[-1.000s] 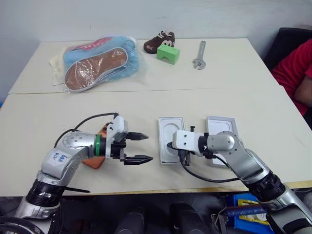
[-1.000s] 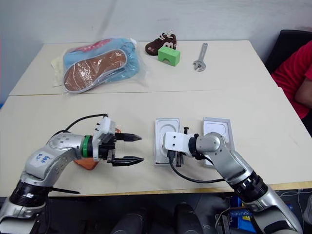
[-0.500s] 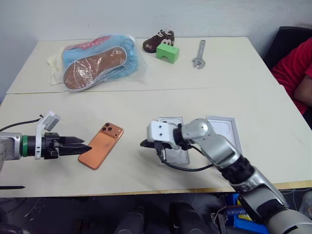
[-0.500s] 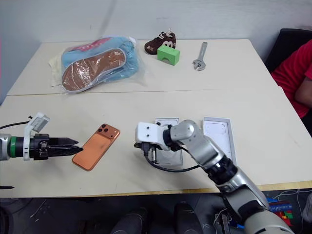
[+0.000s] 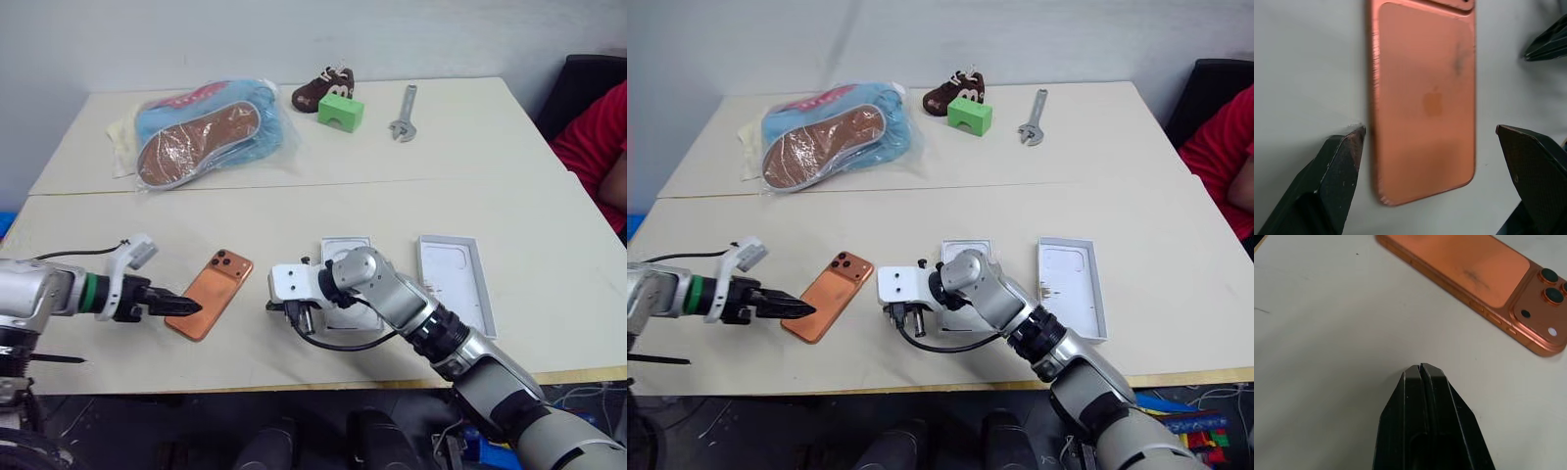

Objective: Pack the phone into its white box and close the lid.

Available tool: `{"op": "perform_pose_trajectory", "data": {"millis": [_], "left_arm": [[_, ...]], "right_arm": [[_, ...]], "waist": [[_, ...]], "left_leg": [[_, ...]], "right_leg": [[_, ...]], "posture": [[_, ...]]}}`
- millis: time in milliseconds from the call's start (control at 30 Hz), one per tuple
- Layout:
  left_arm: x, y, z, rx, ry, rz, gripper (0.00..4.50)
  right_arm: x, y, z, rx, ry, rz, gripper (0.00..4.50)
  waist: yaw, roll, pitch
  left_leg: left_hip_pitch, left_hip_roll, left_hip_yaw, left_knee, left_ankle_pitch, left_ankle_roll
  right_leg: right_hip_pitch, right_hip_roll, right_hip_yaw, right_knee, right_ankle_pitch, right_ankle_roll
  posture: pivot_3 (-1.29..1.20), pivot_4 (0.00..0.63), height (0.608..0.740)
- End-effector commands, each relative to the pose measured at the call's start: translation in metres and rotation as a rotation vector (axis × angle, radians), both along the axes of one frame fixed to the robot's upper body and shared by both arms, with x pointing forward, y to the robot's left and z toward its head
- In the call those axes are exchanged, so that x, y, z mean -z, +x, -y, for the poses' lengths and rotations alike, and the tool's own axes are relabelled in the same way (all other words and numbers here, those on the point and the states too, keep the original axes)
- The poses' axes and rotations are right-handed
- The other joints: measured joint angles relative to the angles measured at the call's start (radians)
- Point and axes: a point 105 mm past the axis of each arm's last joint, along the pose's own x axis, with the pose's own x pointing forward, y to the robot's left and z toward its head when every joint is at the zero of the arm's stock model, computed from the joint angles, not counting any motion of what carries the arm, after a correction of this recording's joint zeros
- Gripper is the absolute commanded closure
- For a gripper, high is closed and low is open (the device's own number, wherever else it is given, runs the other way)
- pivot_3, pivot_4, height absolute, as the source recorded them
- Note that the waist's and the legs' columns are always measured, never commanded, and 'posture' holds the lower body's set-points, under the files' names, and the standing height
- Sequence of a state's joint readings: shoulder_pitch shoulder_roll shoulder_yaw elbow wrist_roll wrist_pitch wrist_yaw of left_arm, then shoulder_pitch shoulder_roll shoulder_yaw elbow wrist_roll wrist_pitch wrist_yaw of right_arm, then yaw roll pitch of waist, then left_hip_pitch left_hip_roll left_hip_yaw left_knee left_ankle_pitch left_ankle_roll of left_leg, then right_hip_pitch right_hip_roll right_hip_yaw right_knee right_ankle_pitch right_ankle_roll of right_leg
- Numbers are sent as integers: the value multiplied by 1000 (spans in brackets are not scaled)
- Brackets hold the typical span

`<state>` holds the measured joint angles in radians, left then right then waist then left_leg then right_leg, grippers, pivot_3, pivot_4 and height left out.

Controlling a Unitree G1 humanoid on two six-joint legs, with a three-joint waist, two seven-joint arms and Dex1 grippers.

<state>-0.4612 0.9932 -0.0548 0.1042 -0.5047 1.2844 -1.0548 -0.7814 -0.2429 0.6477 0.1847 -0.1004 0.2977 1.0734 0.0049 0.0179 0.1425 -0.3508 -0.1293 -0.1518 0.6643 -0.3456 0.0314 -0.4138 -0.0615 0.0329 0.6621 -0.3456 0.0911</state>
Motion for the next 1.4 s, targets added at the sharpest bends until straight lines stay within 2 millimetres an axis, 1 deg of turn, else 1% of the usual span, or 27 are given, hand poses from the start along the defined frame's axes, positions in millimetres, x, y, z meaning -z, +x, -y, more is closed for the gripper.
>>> {"op": "perform_pose_trajectory", "data": {"millis": [33, 133, 233, 333, 433, 533, 567, 633, 700, 767, 900, 967, 1000, 1067, 1167, 1267, 1333, 1367, 1400], "left_arm": [[54, -33, 39, 64, -62, -259, 0], [62, -41, 54, 62, -93, -303, 0], [65, -42, 66, 18, -141, -336, 0], [67, -42, 73, -18, -175, -351, 0], [74, -43, 77, -65, -212, -366, 0], [77, -44, 79, -98, -251, -369, 0], [76, -44, 80, -102, -266, -370, 0], [65, -39, 86, -101, -380, -368, 0], [50, -34, 93, -80, -469, -333, 0], [42, -31, 96, -76, -499, -312, 0], [42, -30, 94, -103, -491, -314, 0], [42, -29, 93, -120, -507, -318, 0], [40, -28, 94, -130, -531, -318, 0], [37, -26, 95, -135, -549, -319, 0], [38, -26, 96, -139, -518, -317, 0], [35, -24, 90, -162, -529, -309, 562], [30, -22, 84, -174, -549, -301, 1125], [27, -23, 82, -174, -554, -297, 1480], [23, -23, 80, -170, -565, -289, 1772]], "right_arm": [[-9, 0, -5, -28, 11, 44, 4492], [-4, 6, 0, -10, -16, 70, 4492], [1, 8, 4, -3, -32, 77, 4492], [4, 9, 5, -2, -36, 77, 4492], [8, 8, 6, 5, -39, 68, 4492], [10, 8, 6, 9, -38, 59, 4492], [10, 8, 6, 10, -38, 57, 4492], [10, 8, 7, 13, -34, 49, 4492], [11, 8, 7, 14, -36, 46, 4492], [11, 8, 8, 14, -36, 45, 4492], [9, 9, 9, 24, -25, 36, 4492], [9, 9, 10, 29, -22, 30, 4492], [9, 9, 10, 31, -17, 22, 4492], [9, 8, 11, 33, -13, 15, 4492], [9, 10, 14, 40, -20, 29, 4492], [7, 14, 18, 57, -17, 38, 4500], [4, 14, 23, 57, -9, 47, 4500], [2, 13, 24, 54, 1, 48, 4500], [-4, 8, 25, 37, 33, 35, 4500]], "waist": [[5, 7, -6], [15, 13, -11], [20, 16, -17], [22, 17, -23], [22, 20, -30], [23, 20, -30], [23, 20, -31], [23, 20, -31], [23, 19, -30], [23, 17, -30], [22, 10, -27], [17, 1, -27], [15, -1, -27], [15, -2, -26], [15, -5, -24], [15, -6, -23], [15, -10, -20], [15, -12, -19], [13, -13, -18]], "left_leg": [[1, -1, -1, 0, 0, 1], [9, -2, -2, -2, -2, 4], [15, -2, -2, -3, -3, 6], [16, -4, -4, -3, -4, 7], [17, -4, -5, -3, -4, 7], [24, -5, -7, -4, -4, 8], [28, -5, -7, -7, -4, 8], [33, -6, -7, -11, -4, 9], [34, -6, -7, -14, -4, 9], [34, -6, -8, -14, -4, 9], [33, -7, -11, -15, -4, 9], [30, -7, -10, -14, -4, 9], [29, -7, -10, -14, -3, 9], [29, -6, -10, -15, -3, 9], [29, -6, -11, -16, -4, 9], [29, -7, -11, -16, -4, 9], [28, -6, -11, -16, -4, 9], [27, -6, -11, -16, -4, 9], [26, -6, -11, -16, -4, 9]], "right_leg": [[0, 0, 1, 0, 0, 0], [5, -1, 2, 0, 0, 0], [9, -1, 3, 0, 0, 0], [10, -1, 5, 0, 0, 0], [13, -2, 5, -1, 0, 0], [20, -2, 5, -4, 0, 0], [24, -2, 6, -5, 0, 0], [28, -2, 8, -7, 0, 0], [29, -2, 11, -10, 0, 0], [29, -2, 11, -9, 0, 0], [28, -2, 12, -9, 0, 0], [25, -2, 12, -8, 0, 0], [22, -2, 12, -6, 0, 0], [21, -1, 11, -5, 0, 0], [20, -1, 11, -5, 0, 0], [20, -1, 10, -6, 0, 0], [19, -1, 10, -7, 0, 0], [19, -1, 10, -7, 0, 0], [17, -1, 9, -7, 0, 0]], "posture": [[0, 150, 740], [0, 150, 740], [0, 150, 740], [0, 150, 740], [0, 150, 740], [0, 150, 740], [0, 150, 740], [0, 150, 740], [0, 150, 740], [0, 150, 740], [0, 150, 740], [0, 150, 740], [0, 150, 740], [0, 150, 740], [0, 150, 740], [0, 150, 740], [0, 150, 740], [0, 150, 740], [0, 150, 740]]}}
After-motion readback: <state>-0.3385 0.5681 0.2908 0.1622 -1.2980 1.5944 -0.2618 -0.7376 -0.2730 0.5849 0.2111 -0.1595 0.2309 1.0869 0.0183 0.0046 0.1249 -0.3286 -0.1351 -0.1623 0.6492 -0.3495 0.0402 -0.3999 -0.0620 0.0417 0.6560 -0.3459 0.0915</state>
